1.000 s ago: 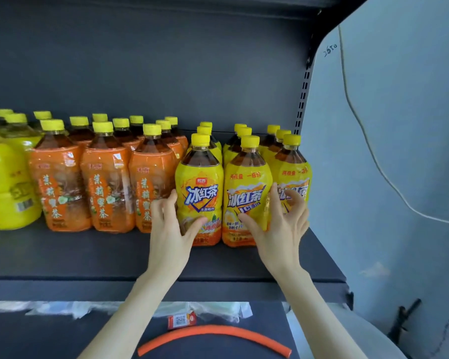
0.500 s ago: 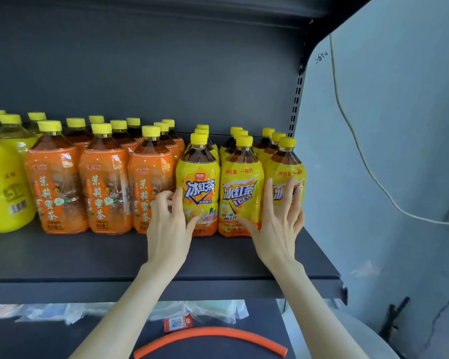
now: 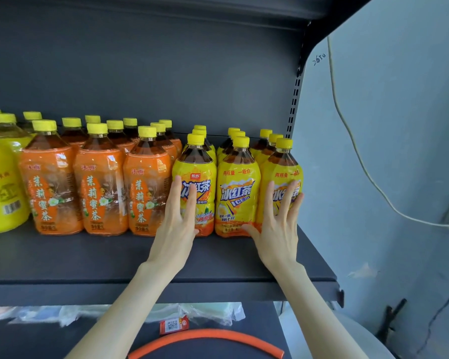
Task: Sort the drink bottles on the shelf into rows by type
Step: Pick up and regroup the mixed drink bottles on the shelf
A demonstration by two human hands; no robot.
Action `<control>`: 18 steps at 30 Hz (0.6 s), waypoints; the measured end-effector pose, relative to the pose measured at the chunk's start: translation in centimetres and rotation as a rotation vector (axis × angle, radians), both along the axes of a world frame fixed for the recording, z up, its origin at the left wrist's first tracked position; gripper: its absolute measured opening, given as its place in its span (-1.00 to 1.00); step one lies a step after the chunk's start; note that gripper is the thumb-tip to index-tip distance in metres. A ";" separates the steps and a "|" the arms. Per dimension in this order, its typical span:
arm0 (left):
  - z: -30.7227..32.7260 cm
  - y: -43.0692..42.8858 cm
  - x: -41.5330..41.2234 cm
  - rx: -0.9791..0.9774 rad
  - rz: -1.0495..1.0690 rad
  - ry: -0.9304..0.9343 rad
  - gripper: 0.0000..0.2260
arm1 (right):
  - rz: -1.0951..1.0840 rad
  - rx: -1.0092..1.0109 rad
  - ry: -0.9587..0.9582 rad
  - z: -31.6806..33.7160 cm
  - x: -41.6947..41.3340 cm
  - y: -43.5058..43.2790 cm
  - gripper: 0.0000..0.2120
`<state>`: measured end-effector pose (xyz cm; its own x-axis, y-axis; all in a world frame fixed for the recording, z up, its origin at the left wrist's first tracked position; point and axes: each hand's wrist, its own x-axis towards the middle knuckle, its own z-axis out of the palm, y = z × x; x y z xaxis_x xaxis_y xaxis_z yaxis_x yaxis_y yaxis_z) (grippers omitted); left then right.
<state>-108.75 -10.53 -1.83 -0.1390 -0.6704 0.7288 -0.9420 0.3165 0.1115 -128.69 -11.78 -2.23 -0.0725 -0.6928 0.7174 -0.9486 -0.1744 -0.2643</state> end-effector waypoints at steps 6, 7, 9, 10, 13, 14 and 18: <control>0.5 0.5 -1.0 -0.111 0.005 -0.037 -0.19 | 0.114 0.012 -0.118 0.7 -1.3 1.0 -0.05; 0.7 0.4 -1.4 -0.149 -0.013 -0.068 -0.22 | 0.131 0.004 -0.184 0.9 -1.8 1.2 -0.08; 1.4 -0.2 -2.4 -0.183 -0.035 -0.133 -0.23 | 0.167 0.036 -0.281 1.1 -2.7 1.4 -0.11; 1.6 -0.6 -2.9 -0.186 -0.033 -0.166 -0.22 | 0.179 0.058 -0.290 1.1 -3.0 1.4 -0.12; 1.6 -1.5 -3.7 -0.173 0.015 -0.249 -0.15 | 0.171 0.069 -0.259 0.9 -3.4 1.2 -0.11; 1.4 -1.6 -3.7 -0.180 0.031 -0.264 -0.13 | 0.161 0.067 -0.256 0.9 -3.4 1.2 -0.11; 1.1 -1.9 -3.6 -0.219 0.060 -0.268 -0.10 | 0.129 0.056 -0.258 0.9 -3.4 1.0 -0.12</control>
